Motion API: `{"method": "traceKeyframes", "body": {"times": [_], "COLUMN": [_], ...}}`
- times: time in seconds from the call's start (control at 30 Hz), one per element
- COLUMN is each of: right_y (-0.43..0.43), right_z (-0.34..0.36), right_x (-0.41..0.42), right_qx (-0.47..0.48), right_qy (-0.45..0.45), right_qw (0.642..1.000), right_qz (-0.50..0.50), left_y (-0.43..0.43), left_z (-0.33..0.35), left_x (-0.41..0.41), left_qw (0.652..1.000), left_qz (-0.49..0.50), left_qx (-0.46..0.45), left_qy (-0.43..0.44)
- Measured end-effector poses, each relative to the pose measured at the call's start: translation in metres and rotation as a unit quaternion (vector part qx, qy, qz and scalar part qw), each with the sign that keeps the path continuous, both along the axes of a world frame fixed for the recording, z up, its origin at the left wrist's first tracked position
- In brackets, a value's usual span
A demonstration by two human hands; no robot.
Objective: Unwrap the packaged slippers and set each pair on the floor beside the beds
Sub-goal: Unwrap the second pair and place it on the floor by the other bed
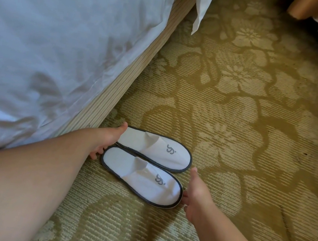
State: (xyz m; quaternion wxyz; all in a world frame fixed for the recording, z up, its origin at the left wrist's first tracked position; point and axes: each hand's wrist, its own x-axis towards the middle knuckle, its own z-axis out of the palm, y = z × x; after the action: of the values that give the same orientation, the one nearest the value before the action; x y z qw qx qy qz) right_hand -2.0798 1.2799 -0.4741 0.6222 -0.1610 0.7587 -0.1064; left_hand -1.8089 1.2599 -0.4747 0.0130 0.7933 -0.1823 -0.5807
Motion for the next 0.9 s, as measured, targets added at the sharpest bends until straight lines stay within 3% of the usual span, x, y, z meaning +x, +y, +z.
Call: {"method": "traceKeyframes", "body": {"times": [0.9], "right_y": [-0.016], "right_z": [0.013], "right_x": [0.009], "right_qx": [0.022], "right_qy": [0.031], "right_qw": [0.998], "right_qz": [0.043], "left_y": [0.0], "left_z": [-0.006], "left_x": [0.002], "left_qw": [1.0], "left_qz": [0.025], "left_qx": [0.002], "left_qy": [-0.018]}}
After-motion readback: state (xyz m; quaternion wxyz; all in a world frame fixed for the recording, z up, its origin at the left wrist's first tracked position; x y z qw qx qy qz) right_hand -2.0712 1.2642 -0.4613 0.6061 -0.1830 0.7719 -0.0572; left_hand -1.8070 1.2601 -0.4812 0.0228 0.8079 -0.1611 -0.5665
